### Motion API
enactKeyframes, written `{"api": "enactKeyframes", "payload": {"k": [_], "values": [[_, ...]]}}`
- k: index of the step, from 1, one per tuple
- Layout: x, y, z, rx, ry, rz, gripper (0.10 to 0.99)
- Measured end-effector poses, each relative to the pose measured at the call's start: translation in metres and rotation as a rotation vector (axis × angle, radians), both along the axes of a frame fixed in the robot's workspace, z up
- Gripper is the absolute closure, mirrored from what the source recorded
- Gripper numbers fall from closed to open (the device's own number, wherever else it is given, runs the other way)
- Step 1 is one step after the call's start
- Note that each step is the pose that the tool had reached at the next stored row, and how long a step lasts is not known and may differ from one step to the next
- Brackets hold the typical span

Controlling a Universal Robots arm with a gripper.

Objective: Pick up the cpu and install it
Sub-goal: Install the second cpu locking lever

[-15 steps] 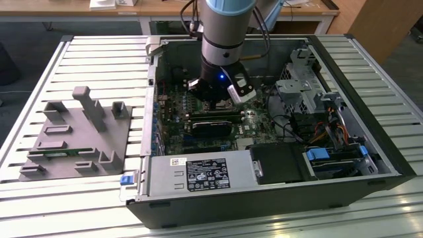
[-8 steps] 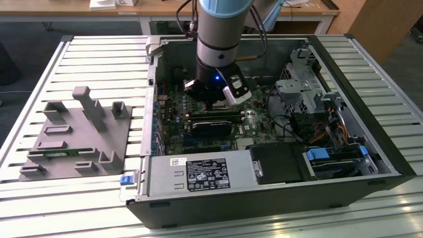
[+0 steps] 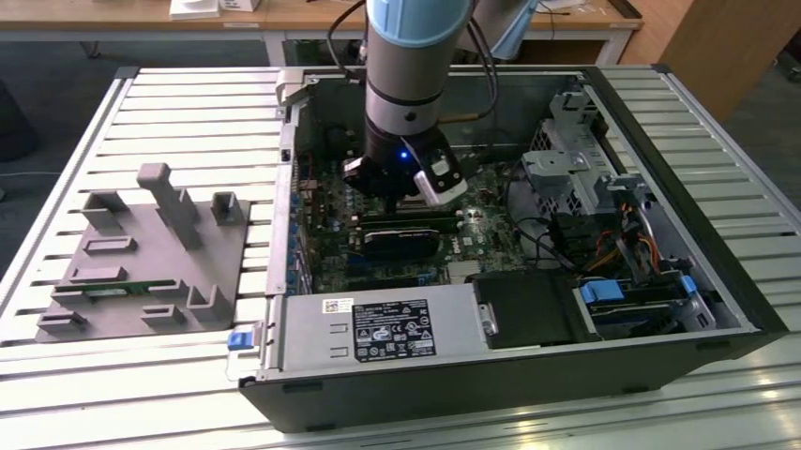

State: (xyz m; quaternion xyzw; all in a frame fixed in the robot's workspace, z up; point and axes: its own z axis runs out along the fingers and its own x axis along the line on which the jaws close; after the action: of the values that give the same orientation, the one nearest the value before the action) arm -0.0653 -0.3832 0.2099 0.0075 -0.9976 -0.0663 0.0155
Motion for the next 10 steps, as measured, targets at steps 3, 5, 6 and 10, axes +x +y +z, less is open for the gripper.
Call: {"api": "enactKeyframes", "payload": {"k": [3, 5, 6, 10], "values": [[-0.0002, 0.0000, -0.0027, 0.010, 0.0000, 0.000, 0.980], [-0.0002, -0.0002, -0.0033, 0.015, -0.0001, 0.000, 0.980], [-0.0003, -0.0003, -0.0035, 0.016, -0.0001, 0.000, 0.980], [-0.0004, -0.0014, -0.0046, 0.017, -0.0001, 0.000, 0.980]]}}
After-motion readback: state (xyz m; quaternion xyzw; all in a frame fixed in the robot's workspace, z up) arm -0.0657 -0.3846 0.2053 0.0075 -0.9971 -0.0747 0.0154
